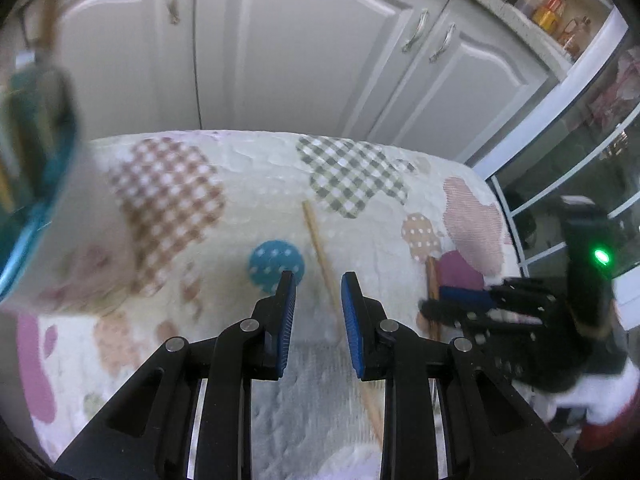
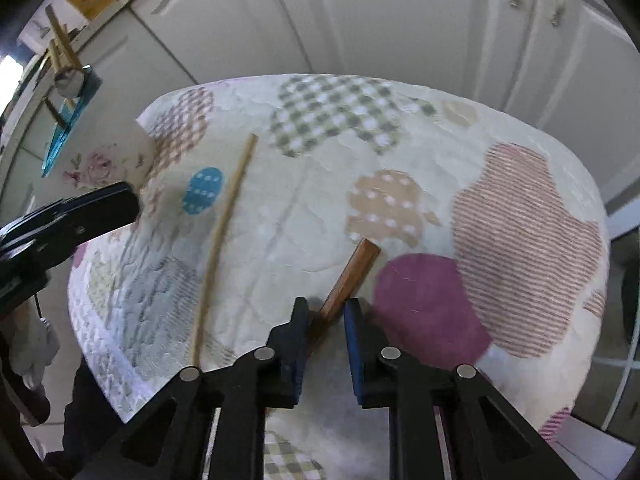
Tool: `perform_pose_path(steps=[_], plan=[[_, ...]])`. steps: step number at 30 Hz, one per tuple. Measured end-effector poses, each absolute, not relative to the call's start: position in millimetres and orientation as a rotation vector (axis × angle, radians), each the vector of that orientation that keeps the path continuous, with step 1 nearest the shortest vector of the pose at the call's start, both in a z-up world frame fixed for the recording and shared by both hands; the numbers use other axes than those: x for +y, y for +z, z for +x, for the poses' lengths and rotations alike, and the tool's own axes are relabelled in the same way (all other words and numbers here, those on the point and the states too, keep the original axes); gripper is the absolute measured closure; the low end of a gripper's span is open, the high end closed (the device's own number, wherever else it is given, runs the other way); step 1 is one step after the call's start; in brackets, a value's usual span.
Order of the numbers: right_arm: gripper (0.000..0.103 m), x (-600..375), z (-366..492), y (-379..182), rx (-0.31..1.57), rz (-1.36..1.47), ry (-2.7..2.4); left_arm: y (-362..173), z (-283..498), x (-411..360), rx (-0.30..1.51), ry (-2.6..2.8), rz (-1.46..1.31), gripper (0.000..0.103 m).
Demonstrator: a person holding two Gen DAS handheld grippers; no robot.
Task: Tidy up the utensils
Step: 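Grasp the last wooden chopstick with the left gripper while the right gripper grasps the wooden-handled fork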
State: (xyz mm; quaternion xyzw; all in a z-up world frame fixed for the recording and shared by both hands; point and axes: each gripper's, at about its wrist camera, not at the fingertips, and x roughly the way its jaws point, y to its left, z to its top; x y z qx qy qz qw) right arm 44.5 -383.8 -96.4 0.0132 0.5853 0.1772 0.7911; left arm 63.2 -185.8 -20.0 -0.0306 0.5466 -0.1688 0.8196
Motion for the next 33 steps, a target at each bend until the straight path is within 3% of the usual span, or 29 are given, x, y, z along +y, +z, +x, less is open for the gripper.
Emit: perform_pose_path(steps=[9, 12, 14, 33], plan=[[0.081, -381.9, 50.3, -98.4, 1.223, 0.056, 0.359, -62.7, 104.1, -212.8, 1.250, -0.330, -0.023, 0.081], [0.085, -375.8, 54.3, -97.6, 1.221, 0.036, 0.374, -62.4, 106.3, -211.7, 1.217, -0.326, -0.012, 0.095], [0.087, -369.1, 59.4, -97.6, 1.220, 0.039, 0.390, -61.8, 105.7, -207.2, 1.223, -0.337, -0.028, 0.096], [0.094, -359.7, -4.0, -3.8, 1.023, 0.090, 0.525, 67.1, 6.7, -121.0, 0.975, -0.403, -0.118, 0.099]])
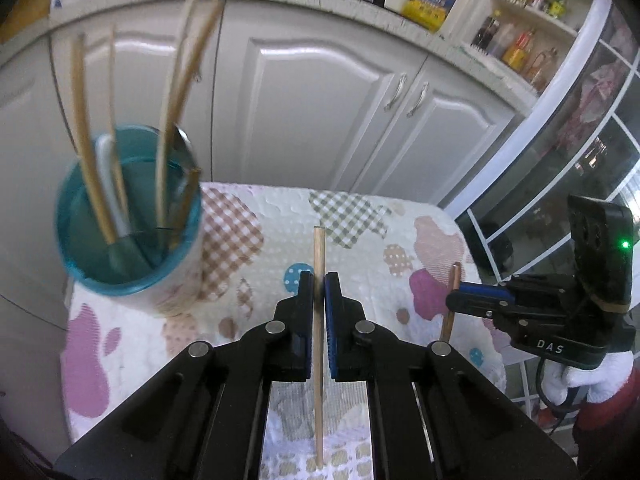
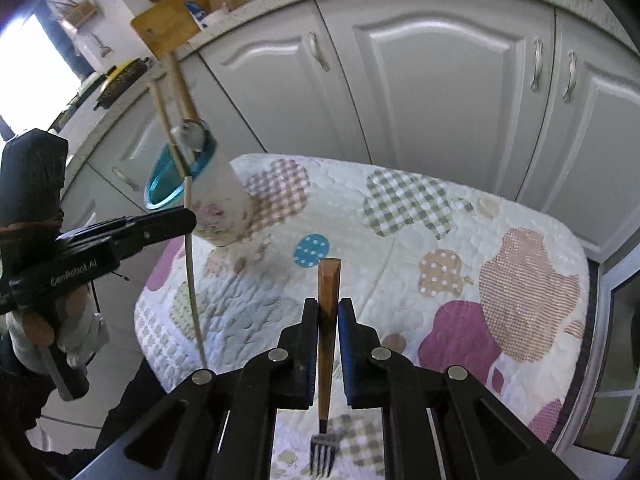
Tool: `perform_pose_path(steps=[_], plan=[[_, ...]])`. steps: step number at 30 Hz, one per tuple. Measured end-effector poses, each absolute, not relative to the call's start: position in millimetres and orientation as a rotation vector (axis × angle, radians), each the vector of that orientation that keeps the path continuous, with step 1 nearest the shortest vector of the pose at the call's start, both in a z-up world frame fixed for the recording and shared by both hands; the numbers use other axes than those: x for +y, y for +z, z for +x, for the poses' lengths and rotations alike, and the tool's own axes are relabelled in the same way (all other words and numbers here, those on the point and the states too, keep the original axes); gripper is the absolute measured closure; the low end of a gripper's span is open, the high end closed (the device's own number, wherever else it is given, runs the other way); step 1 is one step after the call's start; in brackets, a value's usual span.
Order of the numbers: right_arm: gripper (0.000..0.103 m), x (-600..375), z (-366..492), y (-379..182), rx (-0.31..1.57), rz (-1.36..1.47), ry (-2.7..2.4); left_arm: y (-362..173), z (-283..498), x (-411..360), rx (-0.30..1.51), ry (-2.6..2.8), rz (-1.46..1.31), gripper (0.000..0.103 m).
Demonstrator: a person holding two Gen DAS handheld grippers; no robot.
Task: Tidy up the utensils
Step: 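Grasp the last wooden chopstick with the left gripper while the right gripper grasps the wooden-handled fork, then lift the chopstick and fork with both grippers over the cup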
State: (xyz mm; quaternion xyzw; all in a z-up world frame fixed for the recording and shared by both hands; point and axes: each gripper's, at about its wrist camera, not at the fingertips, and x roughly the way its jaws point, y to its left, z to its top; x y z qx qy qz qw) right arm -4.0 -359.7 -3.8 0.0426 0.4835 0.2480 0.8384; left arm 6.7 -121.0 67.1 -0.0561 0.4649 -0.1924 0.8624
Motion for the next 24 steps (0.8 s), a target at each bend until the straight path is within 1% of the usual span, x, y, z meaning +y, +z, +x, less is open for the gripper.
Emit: perform_pose_path(steps=[13, 18, 24], plan=[[0.094, -354.0, -51.2, 39.0, 0.925, 0.052, 0.529, 125.4, -31.5, -92.3, 0.833, -0.385, -0.126, 0.099], [0.094, -344.3, -55.7, 52.0, 0.899, 0.028, 0.541, 142.6, -36.6, -80.5, 0.792, -0.365, -0.131, 0.099], [0.094, -325.1, -53.0, 81.1, 0.829, 0.007, 0.586, 179.2, -38.0, -50.3, 0.705, -0.320, -0.166, 0.099]])
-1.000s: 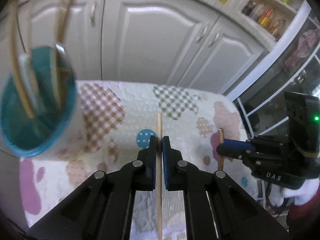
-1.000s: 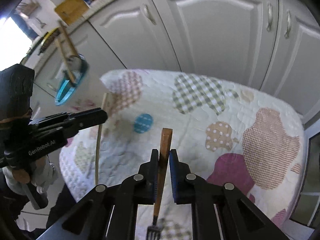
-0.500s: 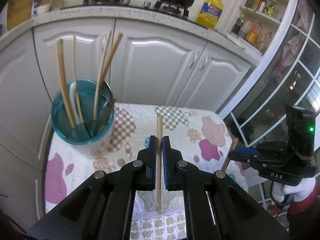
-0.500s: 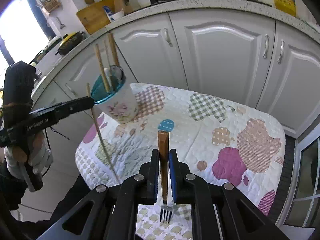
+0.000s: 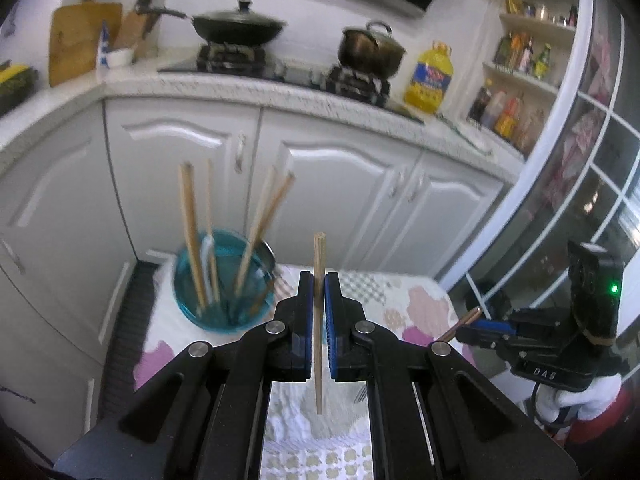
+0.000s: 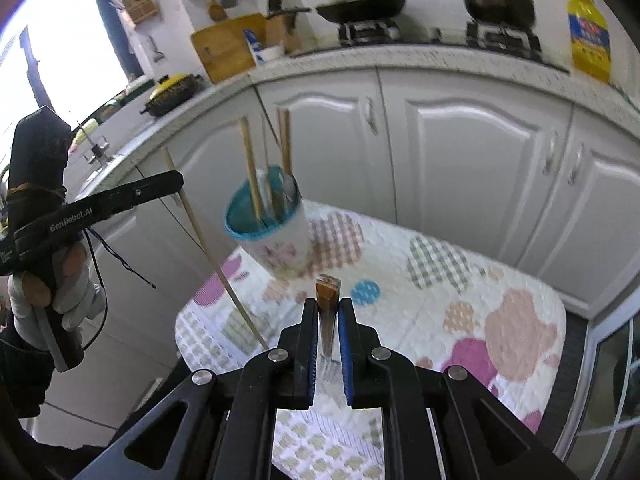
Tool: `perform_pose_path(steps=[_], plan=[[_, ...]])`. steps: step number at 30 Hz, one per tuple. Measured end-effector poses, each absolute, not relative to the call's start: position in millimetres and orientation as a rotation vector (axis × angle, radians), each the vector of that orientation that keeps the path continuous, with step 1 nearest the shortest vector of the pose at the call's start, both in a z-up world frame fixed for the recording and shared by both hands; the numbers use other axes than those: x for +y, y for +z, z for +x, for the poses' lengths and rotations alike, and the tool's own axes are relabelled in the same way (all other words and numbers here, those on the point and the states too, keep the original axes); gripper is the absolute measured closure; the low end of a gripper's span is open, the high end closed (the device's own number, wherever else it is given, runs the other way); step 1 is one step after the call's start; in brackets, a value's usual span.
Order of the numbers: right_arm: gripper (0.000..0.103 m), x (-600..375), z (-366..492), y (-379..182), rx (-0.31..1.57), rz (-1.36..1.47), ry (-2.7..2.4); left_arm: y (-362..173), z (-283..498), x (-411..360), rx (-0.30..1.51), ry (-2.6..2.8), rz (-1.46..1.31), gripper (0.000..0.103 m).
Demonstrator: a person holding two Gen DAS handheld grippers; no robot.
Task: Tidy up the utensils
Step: 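Lift the chopstick and fork with both grippers over the cup, then lower the chopstick and fork into the cup and open both grippers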
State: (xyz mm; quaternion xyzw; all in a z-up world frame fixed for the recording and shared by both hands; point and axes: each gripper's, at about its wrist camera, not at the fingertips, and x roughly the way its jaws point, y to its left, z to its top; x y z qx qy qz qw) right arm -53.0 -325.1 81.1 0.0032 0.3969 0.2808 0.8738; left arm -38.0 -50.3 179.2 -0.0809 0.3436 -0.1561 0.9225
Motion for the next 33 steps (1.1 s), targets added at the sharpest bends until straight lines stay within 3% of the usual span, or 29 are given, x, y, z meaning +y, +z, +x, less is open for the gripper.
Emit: perform_pose_path(steps=[8, 18, 33], plan=[[0.094, -286.2, -36.7, 136.7, 0.720, -0.033, 0.662, 233.6, -27.5, -7.2, 0.584, -0.239, -0.195, 0.099], [0.094, -229.2, -5.4, 192.3, 0.622, -0.067, 0.729, 247.9, 12.2, 23.6, 0.505, -0.094, -0.161, 0.099], [0.094, -176.2, 75.8, 140.5, 0.728, 0.005, 0.767, 178.3, 58.7, 23.4, 0.591, -0.002, -0.117, 0.099]])
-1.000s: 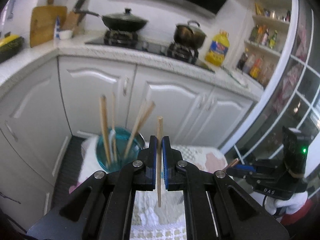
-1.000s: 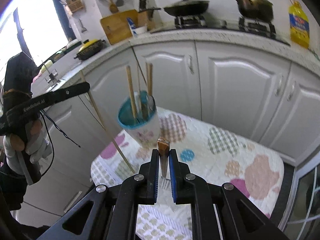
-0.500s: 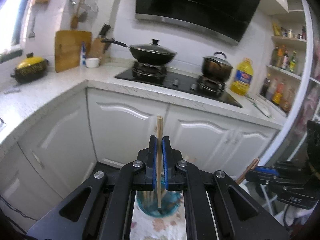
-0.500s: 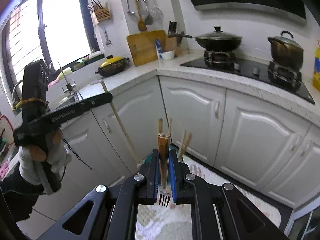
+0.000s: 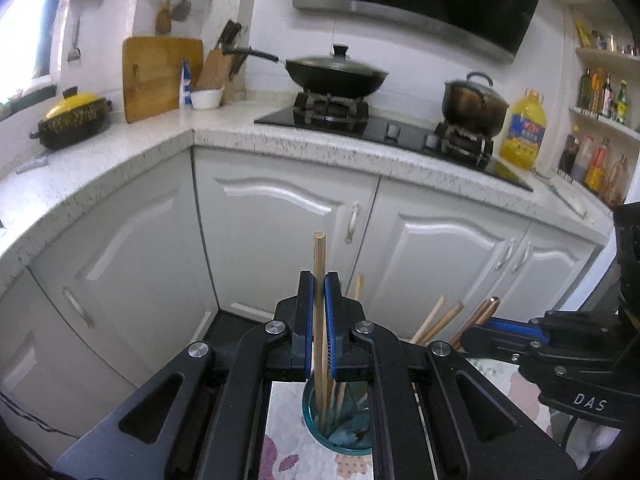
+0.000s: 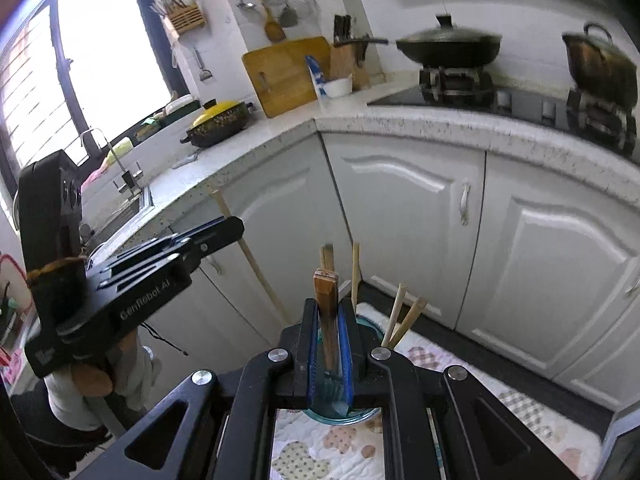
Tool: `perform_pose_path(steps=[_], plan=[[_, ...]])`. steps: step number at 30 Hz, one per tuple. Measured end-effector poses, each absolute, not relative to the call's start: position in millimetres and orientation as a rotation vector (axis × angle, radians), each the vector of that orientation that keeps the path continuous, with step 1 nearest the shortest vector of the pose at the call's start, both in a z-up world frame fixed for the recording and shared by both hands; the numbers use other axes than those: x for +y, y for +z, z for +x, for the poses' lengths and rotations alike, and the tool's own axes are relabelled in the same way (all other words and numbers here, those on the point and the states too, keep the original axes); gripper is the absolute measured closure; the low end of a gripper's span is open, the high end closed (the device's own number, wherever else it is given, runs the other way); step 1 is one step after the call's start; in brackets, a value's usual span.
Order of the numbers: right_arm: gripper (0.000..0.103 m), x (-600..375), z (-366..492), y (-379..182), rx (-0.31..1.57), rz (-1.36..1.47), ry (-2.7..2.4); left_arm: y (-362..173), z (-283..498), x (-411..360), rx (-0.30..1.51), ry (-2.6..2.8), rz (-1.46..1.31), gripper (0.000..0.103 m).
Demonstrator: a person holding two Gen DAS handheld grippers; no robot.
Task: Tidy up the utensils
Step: 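Lower the chopstick and fork into the cup and open both grippers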
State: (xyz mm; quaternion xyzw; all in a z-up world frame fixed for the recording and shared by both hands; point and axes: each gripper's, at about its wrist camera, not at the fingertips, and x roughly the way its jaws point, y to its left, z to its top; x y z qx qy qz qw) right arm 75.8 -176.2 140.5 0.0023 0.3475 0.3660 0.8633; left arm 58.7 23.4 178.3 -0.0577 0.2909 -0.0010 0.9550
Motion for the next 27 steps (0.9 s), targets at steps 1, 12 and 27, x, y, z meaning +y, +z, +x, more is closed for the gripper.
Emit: perform_pose_path(steps=[1, 12, 27], plan=[[0.094, -176.7, 77.2, 135.7, 0.739, 0.006, 0.765, 175.0, 59.6, 21.6, 0.596, -0.002, -0.113, 0.099], [0.094, -185.0, 86.2, 79.1, 0.865, 0.042, 0.744, 134.8, 70.2, 6.3, 0.686, -0.004, -0.101, 0.099], [0.069, -210.4, 82.0, 74.9, 0.896, 0.075, 0.681, 132.8, 60.5, 8.8, 0.724, -0.011, -0.148, 0.084]])
